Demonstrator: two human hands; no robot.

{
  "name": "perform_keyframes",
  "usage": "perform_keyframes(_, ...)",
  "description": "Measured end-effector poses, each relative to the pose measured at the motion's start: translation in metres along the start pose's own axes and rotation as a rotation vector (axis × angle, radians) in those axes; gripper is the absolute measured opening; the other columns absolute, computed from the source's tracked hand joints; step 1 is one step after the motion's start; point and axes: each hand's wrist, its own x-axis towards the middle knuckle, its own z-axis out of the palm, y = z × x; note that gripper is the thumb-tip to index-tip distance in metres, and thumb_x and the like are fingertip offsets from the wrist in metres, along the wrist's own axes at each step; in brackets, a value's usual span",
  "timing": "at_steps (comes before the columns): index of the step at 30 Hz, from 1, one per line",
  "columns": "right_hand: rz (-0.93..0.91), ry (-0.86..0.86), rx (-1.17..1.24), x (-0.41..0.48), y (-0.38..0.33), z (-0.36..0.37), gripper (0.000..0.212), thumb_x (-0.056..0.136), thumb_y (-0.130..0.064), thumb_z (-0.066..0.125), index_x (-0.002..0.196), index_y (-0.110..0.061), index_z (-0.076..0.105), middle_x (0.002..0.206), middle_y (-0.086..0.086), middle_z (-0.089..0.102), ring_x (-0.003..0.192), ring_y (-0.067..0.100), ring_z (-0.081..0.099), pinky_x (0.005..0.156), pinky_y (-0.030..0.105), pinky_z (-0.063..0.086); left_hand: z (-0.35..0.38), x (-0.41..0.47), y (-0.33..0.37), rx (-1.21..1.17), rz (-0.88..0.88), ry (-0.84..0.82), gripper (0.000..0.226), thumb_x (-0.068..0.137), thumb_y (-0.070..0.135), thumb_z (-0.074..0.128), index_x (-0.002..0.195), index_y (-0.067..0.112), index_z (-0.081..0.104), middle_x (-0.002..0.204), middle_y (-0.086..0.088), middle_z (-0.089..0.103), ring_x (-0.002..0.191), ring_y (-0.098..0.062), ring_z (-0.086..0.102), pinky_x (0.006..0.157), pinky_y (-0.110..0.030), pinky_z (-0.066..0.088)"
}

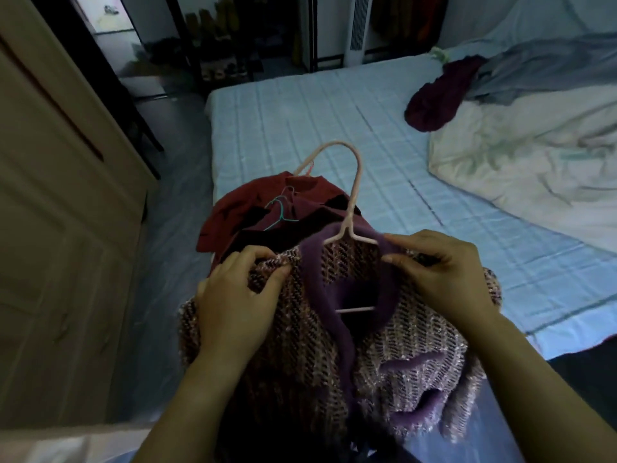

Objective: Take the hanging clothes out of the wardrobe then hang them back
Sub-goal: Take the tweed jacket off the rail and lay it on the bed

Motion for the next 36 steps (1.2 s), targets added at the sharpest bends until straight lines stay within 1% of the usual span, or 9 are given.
perform_keyframes(4, 0.042, -0.103, 0.012, 0.057, 0.041, 0.038, 0.031, 0.071, -0.018, 0.079, 0.101, -0.023, 0.073, 0.078, -0.012, 0.063, 0.069, 0.004, 0.058, 0.065, 0.012, 0.041, 0.022, 0.058, -0.022, 0.077, -0.068, -0.019, 0.015, 0.083, 0.044, 0.062, 0.094, 0.034, 0.060, 0.092, 0.011, 0.060, 0.090, -0.017, 0.059, 0.087, -0.043, 0.043)
perform_keyframes(9, 0.093, -0.297, -0.046, 0.109, 0.100, 0.089, 0.028, 0.076, -0.021, 0.077, 0.104, -0.022, 0.073, 0.085, -0.002, 0.069, 0.076, 0.019, 0.063, 0.066, 0.030, 0.050, 0.073, 0.116, -0.061, 0.336, -0.144, -0.105, 0.028, 0.089, 0.047, 0.053, 0.108, 0.027, 0.058, 0.100, -0.002, 0.057, 0.095, -0.026, 0.056, 0.081, -0.043, 0.044)
perform_keyframes(12, 0.088, -0.431, -0.116, 0.130, 0.137, 0.117, 0.028, 0.082, -0.025, 0.071, 0.109, -0.022, 0.070, 0.094, 0.002, 0.070, 0.080, 0.022, 0.064, 0.067, 0.029, 0.047, 0.106, 0.139, -0.079, 0.458, -0.229, -0.212, 0.036, 0.092, 0.046, 0.049, 0.119, 0.022, 0.054, 0.111, -0.006, 0.056, 0.102, -0.028, 0.055, 0.083, -0.043, 0.045)
perform_keyframes(19, 0.079, -0.905, -0.246, 0.147, 0.201, 0.165, 0.045, 0.093, -0.033, 0.054, 0.136, -0.018, 0.048, 0.140, 0.008, 0.043, 0.120, 0.028, 0.048, 0.093, 0.034, 0.041, 0.159, 0.139, -0.092, 0.543, -0.368, -0.339, 0.059, 0.091, 0.057, 0.029, 0.138, 0.022, 0.043, 0.133, -0.006, 0.051, 0.119, -0.029, 0.050, 0.095, -0.041, 0.042)
perform_keyframes(23, -0.077, -1.047, -0.358, 0.121, 0.195, 0.171, 0.053, 0.095, -0.047, 0.037, 0.139, -0.017, 0.043, 0.141, 0.008, 0.044, 0.126, 0.030, 0.042, 0.102, 0.040, 0.037, 0.164, 0.099, -0.087, 0.481, -0.479, -0.271, 0.079, 0.080, 0.067, 0.009, 0.139, 0.025, 0.043, 0.139, -0.005, 0.049, 0.127, -0.026, 0.045, 0.105, -0.045, 0.035)
perform_keyframes(26, -0.148, -1.156, -0.396, 0.094, 0.175, 0.164, 0.089, 0.078, -0.066, -0.002, 0.141, -0.018, 0.038, 0.144, 0.007, 0.040, 0.131, 0.029, 0.035, 0.108, 0.044, 0.028, 0.155, 0.058, -0.080, 0.428, -0.568, -0.198, 0.077, 0.080, 0.067, 0.013, 0.139, 0.026, 0.044, 0.139, -0.004, 0.050, 0.127, -0.026, 0.045, 0.104, -0.044, 0.036)
perform_keyframes(28, -0.198, -1.224, -0.391, 0.078, 0.158, 0.159, 0.105, 0.069, -0.073, -0.016, 0.142, -0.018, 0.035, 0.145, 0.006, 0.038, 0.134, 0.027, 0.032, 0.110, 0.044, 0.025, 0.147, 0.026, -0.079, 0.403, -0.610, -0.161, 0.073, 0.084, 0.066, 0.016, 0.139, 0.028, 0.043, 0.137, -0.002, 0.051, 0.125, -0.025, 0.047, 0.101, -0.045, 0.039)
perform_keyframes(31, -0.238, -1.200, -0.276, 0.054, 0.129, 0.160, 0.104, 0.076, -0.076, -0.015, 0.136, -0.014, 0.045, 0.137, 0.008, 0.048, 0.127, 0.031, 0.042, 0.104, 0.047, 0.034, 0.133, -0.028, -0.077, 0.350, -0.671, -0.067, 0.065, 0.089, 0.065, 0.023, 0.133, 0.026, 0.050, 0.132, -0.005, 0.057, 0.122, -0.028, 0.052, 0.098, -0.050, 0.043)
perform_keyframes(36, -0.431, -1.231, -0.191, 0.006, 0.056, 0.182, 0.072, 0.091, -0.061, 0.016, 0.129, -0.012, 0.053, 0.127, 0.012, 0.056, 0.115, 0.035, 0.053, 0.096, 0.046, 0.044, 0.086, -0.110, -0.083, 0.340, -0.788, 0.105, 0.058, 0.086, 0.060, 0.035, 0.125, 0.024, 0.058, 0.124, -0.005, 0.062, 0.115, -0.028, 0.058, 0.094, -0.049, 0.048)
